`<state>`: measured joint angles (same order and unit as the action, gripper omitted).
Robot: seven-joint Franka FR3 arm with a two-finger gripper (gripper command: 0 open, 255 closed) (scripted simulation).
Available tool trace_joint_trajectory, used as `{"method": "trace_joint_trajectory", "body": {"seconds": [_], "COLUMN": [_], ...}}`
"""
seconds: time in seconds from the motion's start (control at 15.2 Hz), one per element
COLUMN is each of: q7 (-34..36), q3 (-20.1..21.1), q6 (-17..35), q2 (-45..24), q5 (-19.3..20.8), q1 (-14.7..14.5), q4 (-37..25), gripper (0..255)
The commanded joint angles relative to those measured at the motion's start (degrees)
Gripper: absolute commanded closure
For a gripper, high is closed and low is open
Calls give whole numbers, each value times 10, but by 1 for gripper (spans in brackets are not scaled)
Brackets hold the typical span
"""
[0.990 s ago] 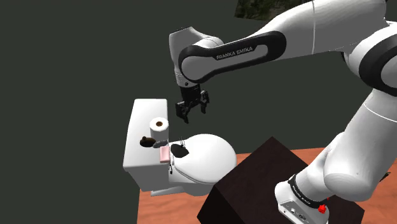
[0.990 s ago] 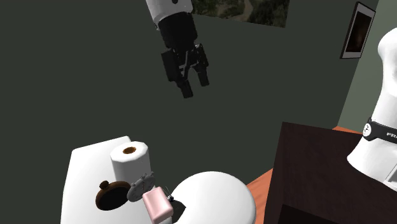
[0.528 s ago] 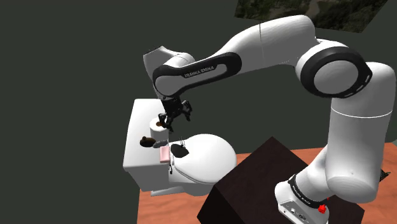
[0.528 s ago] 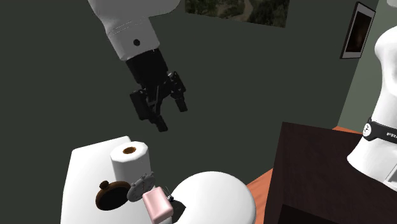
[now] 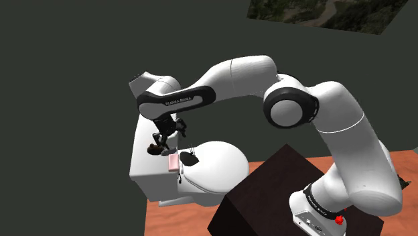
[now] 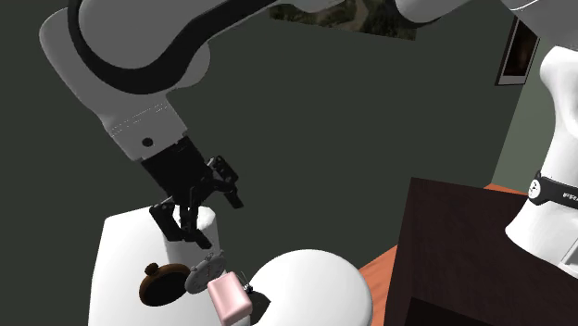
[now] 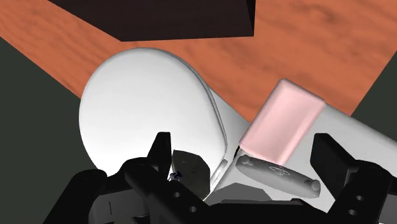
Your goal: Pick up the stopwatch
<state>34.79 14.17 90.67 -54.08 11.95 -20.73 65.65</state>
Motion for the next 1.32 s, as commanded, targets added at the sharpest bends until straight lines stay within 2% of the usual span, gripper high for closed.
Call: {"method": "trace_joint_trajectory", "body": {"seconds": [0.0,0.07,0.13,0.73,0.79,1.25], "q7": [2,-1,-3,-5,-5,-5], "q3": [-7,-12,-14,-18,-18,-18], "q6": [-41,-71,-82,-65,-63,-63], "q2": [-78,-126,-145,-194,-192,-192], "q5": [6,9,9,12,12,12], "q1": [-25,-39,-44,-49,-49,-49], "q4": [-106,-180,-209,-241,-238,-237], "gripper": [0,0,0,0,255,255]}}
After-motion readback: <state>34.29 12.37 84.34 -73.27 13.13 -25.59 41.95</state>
